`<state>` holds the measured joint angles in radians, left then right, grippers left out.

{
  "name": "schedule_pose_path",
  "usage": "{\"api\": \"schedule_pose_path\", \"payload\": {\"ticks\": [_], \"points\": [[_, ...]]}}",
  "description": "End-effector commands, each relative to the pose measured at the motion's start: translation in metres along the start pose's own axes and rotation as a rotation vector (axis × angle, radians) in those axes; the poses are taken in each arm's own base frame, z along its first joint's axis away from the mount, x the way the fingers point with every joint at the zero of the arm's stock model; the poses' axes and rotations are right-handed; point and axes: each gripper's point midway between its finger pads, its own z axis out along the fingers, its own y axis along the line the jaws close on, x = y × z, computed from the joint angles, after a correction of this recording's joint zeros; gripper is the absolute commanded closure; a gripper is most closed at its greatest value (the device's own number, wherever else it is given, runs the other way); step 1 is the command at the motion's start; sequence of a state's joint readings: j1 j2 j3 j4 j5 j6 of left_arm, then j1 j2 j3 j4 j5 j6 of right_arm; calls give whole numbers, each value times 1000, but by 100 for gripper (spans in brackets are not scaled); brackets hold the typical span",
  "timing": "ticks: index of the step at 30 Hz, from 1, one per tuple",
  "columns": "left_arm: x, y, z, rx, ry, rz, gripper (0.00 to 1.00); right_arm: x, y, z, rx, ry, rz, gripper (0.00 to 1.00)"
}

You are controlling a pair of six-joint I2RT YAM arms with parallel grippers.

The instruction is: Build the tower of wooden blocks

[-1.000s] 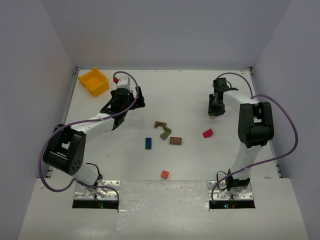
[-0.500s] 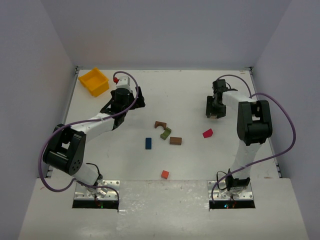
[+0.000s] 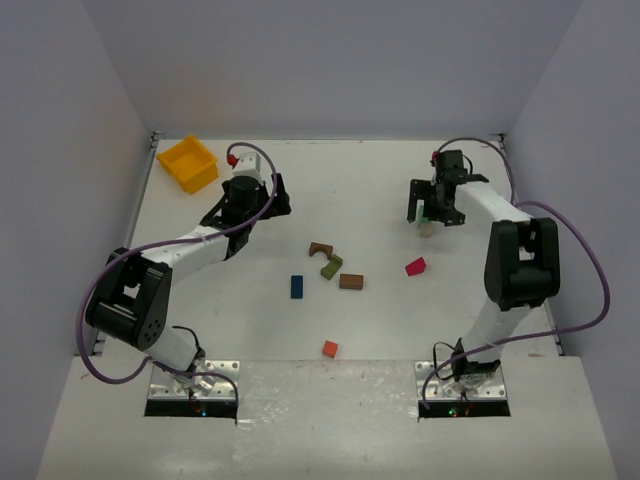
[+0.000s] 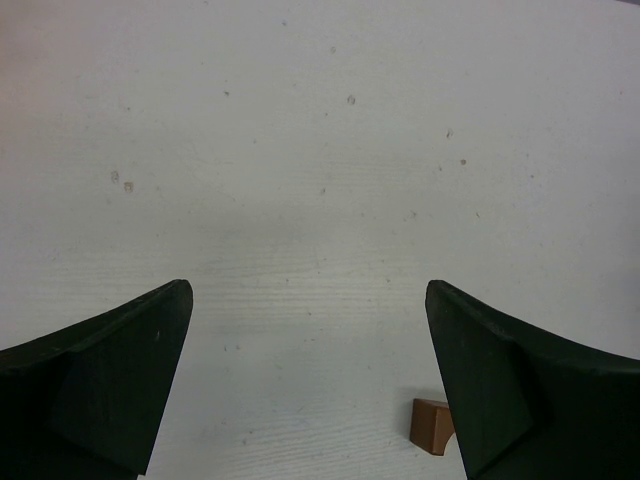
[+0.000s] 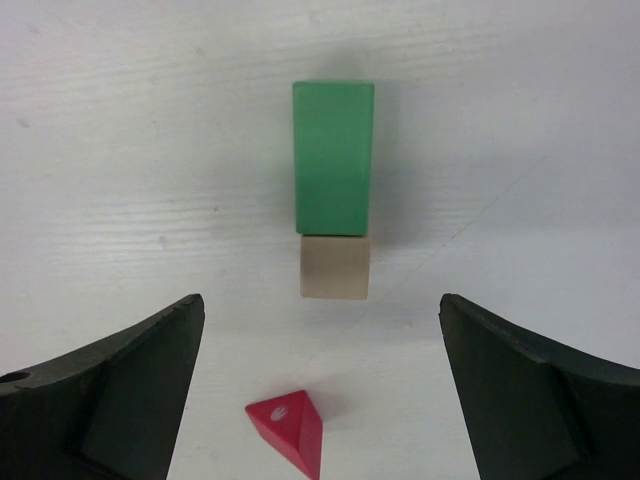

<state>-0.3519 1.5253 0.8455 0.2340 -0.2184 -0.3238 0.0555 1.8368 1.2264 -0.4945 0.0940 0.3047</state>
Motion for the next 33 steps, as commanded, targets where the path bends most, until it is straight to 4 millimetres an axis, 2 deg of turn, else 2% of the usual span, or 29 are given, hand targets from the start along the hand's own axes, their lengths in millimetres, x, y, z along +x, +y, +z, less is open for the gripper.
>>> {"api": "schedule_pose_path", "payload": {"ticks": [1,4,7,10,11,12,13,16,19,26,33], "points": [[-27,-12,-2,49,-57,-41,0,-25,21,-47,-99,-172,-42,1],[-27,-14,-5,56,-51,-52,0,-16,30,-60,-119,-207,-63,1],[-26,-16,-9,66,-48,-66,0,-13,24,-61,-73,-221,-27,1],[-24,-15,-13,68,-42,-80,0,-21,16,-52,-6,-202,12,1],[-24,-15,-14,66,-39,-84,0,-17,12,-45,21,-179,23,1],[-22,-14,-16,65,-37,-88,0,-28,10,-44,44,-192,47,1],[-21,-13,-17,64,-36,-89,0,-27,10,-34,53,-165,55,2],[-20,-9,-21,50,-41,-92,0,-38,10,-24,81,-138,85,6],[-20,-5,-23,35,-49,-93,0,-40,12,-9,80,-111,81,12],[-19,-6,-22,39,-49,-90,0,-37,4,10,128,-68,75,27],[-20,-6,-21,40,-51,-89,0,-27,-3,15,146,-37,81,28]]}}
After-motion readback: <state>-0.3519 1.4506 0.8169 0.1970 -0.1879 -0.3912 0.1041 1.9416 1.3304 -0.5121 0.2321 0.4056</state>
